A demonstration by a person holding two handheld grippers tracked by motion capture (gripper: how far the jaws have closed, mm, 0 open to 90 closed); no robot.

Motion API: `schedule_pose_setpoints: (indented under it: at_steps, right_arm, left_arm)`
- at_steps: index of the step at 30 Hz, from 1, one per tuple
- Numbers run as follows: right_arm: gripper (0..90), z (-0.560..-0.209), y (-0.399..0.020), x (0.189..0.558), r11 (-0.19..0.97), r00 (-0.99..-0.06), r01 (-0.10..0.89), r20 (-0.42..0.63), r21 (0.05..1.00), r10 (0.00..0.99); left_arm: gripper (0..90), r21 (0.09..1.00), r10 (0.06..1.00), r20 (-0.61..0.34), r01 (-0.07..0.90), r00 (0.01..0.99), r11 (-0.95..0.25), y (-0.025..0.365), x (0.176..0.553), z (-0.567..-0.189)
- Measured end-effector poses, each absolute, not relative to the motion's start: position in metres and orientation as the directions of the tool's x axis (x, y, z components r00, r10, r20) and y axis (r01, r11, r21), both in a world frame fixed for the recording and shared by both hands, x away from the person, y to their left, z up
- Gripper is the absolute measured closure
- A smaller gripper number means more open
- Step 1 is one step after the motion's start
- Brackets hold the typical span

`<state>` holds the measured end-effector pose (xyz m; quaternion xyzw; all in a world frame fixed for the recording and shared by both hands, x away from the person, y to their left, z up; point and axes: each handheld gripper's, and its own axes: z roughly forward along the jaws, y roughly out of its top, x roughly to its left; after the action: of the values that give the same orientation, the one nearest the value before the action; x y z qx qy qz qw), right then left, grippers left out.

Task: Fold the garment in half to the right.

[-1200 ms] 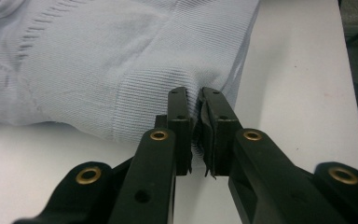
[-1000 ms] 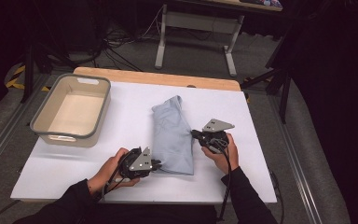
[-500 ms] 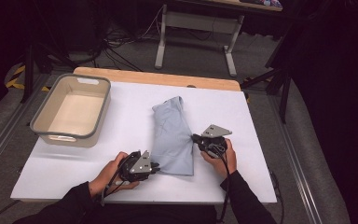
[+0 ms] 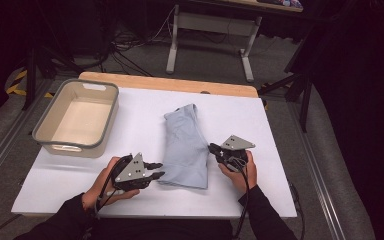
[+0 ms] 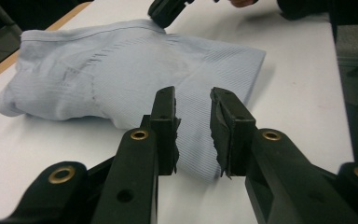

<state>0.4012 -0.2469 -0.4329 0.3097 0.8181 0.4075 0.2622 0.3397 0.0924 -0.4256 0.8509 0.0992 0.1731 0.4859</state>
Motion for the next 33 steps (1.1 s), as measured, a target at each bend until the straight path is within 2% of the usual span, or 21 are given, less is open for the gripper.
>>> schedule_pose_setpoints:
  at_steps: [7,14,17,22,27,33]
  right_arm:
    - [89.7,-0.425,-0.248,0.399,0.436,-0.650,0.250,-0.184,0.864,0.737]
    - [90.0,-0.421,-0.238,0.400,0.429,-0.658,0.210,-0.197,0.879,0.727]
    - [90.0,-0.423,-0.231,0.400,0.426,-0.658,0.198,-0.203,0.883,0.726]
    - [90.0,-0.433,-0.220,0.402,0.461,-0.675,0.205,-0.216,0.864,0.706]
    - [90.0,-0.445,-0.215,0.405,0.505,-0.684,0.224,-0.235,0.834,0.691]
    - [90.0,-0.452,-0.212,0.407,0.538,-0.691,0.240,-0.247,0.808,0.679]
  left_arm:
    - [74.0,0.876,0.355,0.165,0.029,0.920,-0.482,0.085,0.349,-0.430]
    - [75.8,0.870,0.347,0.144,0.049,0.927,-0.491,0.072,0.357,-0.437]
    - [72.9,0.863,0.349,0.117,0.078,0.930,-0.498,0.067,0.361,-0.443]
    - [69.9,0.842,0.346,0.078,0.124,0.935,-0.524,0.062,0.366,-0.455]
    - [69.6,0.825,0.335,0.076,0.130,0.939,-0.550,0.058,0.366,-0.460]
    - [76.2,0.794,0.333,0.077,0.144,0.940,-0.590,0.055,0.369,-0.465]
